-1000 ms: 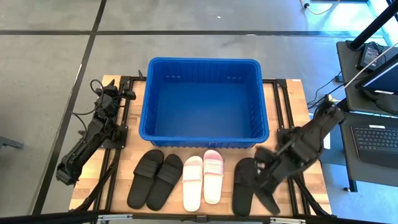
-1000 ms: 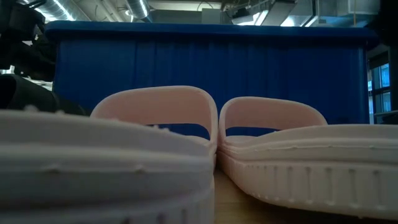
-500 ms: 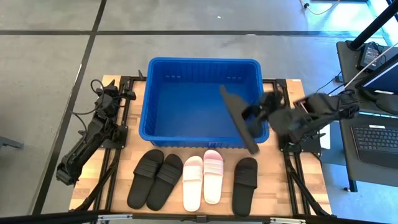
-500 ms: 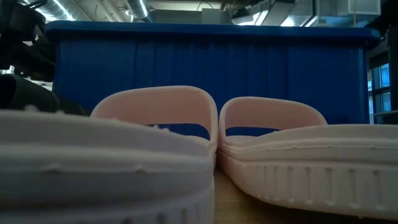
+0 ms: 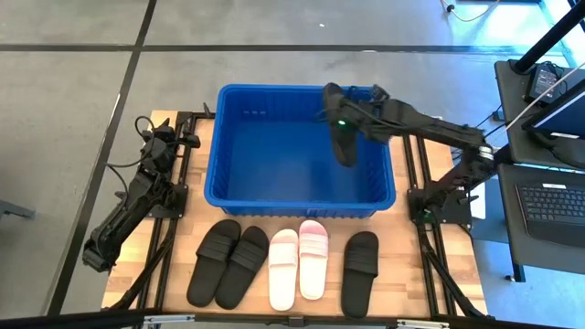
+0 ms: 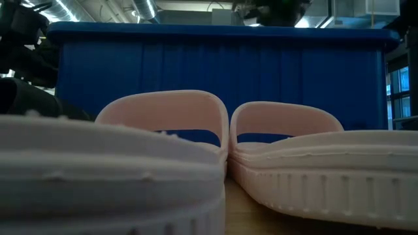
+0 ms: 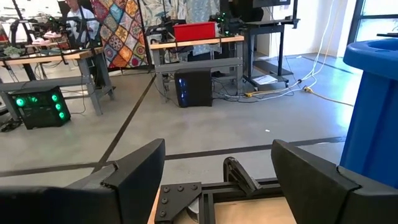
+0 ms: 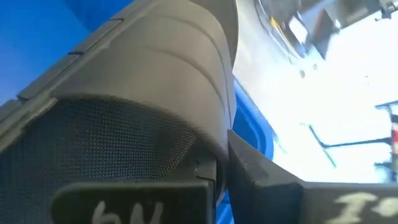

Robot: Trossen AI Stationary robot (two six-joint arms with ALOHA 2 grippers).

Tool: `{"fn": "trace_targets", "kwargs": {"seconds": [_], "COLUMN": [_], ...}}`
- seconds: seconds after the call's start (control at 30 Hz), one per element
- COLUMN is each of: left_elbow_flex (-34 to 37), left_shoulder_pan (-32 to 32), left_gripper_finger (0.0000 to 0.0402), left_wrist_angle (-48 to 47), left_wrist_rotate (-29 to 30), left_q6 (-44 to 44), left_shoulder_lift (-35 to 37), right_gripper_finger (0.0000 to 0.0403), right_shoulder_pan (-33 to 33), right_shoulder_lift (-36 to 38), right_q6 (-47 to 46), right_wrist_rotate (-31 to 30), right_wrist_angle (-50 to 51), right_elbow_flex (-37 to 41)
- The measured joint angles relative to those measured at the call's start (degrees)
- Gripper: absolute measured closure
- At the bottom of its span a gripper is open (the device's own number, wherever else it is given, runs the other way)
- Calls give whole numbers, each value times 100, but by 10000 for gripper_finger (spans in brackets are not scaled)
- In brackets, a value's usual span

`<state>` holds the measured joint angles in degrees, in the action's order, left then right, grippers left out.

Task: Pick and place slides into bin
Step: Put the black slipper into the blue bin

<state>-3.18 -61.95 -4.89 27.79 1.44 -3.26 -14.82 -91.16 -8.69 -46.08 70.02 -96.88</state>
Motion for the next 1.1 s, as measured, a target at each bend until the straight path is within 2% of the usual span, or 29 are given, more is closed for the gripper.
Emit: {"fn": "trace_targets", "kwargs": {"seconds": [0.2,0.43,0.83,1.1], "left_elbow_flex": [0,0,0,0], "left_shoulder_pan": [-2,0,-1,-1], "left_gripper_finger": [111,111,111,111], "left_wrist_angle": [-2,-4,-7,-9], "left_wrist_rotate": [1,2,18,40], "left_q6": [-92,-95,-97,-96], "left_shoulder_lift": [0,1,0,-1], "right_gripper_finger": [386,386,386,384], "right_shoulder_pan": [-497,-654,-687,-800], "right_shoulder_lift": [-945,-1783,-1895,-1886], "right_q6": [347,313,-131,-65], "right_wrist_rotate": [14,109,723,767], "right_wrist_angle": [130,256,778,622], "right_elbow_flex": [2,70,852,1332]}}
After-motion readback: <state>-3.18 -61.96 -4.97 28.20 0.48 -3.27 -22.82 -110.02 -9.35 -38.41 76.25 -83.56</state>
